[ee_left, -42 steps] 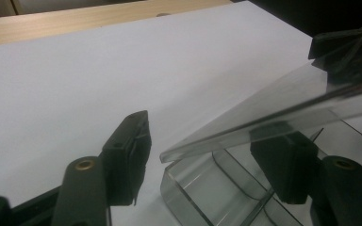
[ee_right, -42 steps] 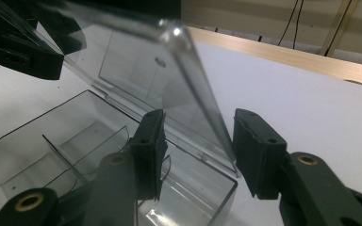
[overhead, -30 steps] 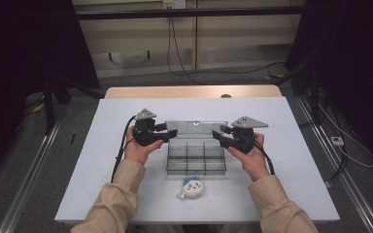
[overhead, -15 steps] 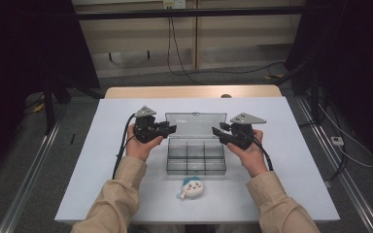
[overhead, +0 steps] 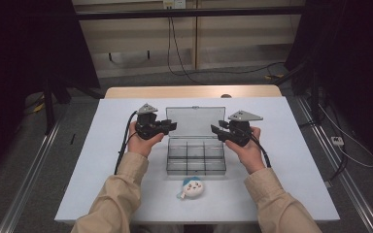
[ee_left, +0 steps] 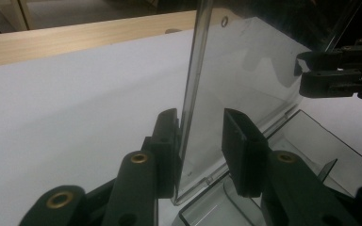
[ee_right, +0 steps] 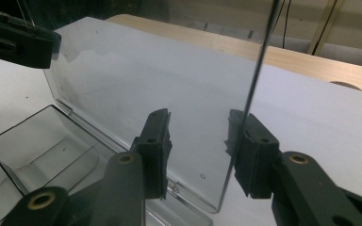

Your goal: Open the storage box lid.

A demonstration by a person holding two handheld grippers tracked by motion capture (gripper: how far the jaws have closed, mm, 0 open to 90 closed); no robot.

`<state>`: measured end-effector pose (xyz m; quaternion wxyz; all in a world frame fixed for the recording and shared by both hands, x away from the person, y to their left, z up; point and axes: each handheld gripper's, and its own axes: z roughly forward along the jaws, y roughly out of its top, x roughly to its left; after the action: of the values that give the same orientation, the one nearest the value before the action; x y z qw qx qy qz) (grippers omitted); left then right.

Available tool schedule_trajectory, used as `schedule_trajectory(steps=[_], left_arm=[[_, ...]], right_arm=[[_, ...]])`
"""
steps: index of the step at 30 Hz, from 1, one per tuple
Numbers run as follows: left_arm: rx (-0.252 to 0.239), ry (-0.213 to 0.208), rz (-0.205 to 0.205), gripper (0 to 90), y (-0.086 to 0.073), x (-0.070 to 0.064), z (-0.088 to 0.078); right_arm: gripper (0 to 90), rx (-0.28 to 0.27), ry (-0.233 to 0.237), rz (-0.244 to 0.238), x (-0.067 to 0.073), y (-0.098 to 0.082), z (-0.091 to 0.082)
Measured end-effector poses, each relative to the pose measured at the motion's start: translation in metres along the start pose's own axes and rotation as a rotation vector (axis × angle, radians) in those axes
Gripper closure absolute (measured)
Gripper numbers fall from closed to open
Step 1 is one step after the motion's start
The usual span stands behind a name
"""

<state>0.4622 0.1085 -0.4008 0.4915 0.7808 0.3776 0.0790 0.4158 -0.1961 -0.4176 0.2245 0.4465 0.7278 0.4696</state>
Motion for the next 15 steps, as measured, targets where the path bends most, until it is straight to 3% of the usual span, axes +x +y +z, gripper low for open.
schedule_trajectory(steps=[15], left_arm=[[-0.003,0.016,-0.025,69.2,0.0005,0.0033,0.0040]], right_arm=[[57.3,0.006,0.008,0.018,-0.0040,0.0017,0.0077]])
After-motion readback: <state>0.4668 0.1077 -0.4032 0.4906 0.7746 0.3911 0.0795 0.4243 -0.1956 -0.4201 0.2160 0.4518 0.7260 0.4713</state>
